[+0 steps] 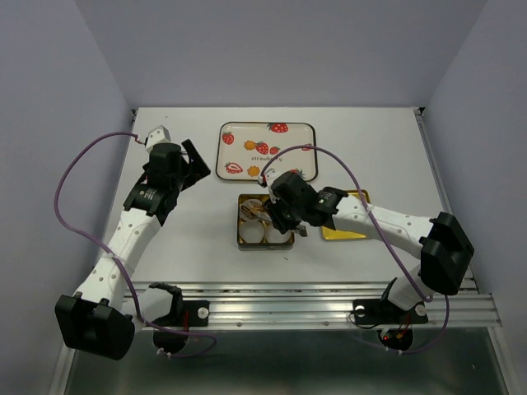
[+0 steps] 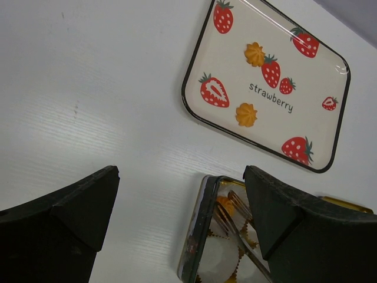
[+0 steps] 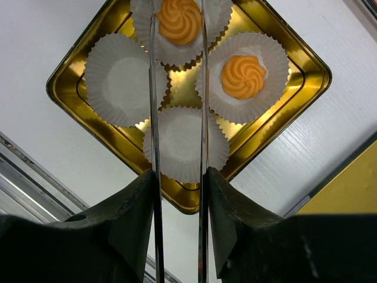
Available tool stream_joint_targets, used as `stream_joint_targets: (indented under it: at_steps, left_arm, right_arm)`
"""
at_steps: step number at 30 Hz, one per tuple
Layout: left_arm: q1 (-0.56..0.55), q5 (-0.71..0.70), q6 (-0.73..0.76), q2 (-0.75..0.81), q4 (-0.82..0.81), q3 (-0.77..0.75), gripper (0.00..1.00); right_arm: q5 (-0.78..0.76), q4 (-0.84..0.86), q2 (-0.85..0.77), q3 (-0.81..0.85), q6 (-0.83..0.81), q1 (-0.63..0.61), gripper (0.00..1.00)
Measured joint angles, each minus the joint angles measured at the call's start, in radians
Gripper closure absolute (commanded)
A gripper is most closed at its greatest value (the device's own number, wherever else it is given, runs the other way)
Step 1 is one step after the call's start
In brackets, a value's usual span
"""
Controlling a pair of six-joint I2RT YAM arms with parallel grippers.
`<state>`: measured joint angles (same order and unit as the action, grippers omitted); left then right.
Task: Pack the cookies
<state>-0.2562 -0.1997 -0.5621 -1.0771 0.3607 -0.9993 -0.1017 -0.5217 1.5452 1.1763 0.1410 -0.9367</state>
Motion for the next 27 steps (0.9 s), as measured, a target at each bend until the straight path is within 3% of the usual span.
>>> stream_joint_targets:
  at_steps: [5,27]
  left_arm:
    - [0.000,0.000,0.000,0.000,0.003,0.000,0.01]
    - [0.000,0.000,0.000,0.000,0.003,0.000,0.01]
  right_arm:
    - [-0.003,0.002,0.000,0.000,-0.005,0.000,0.48]
    - [-0.023,-0.003,-0.065,0.000,-0.014,0.000,0.48]
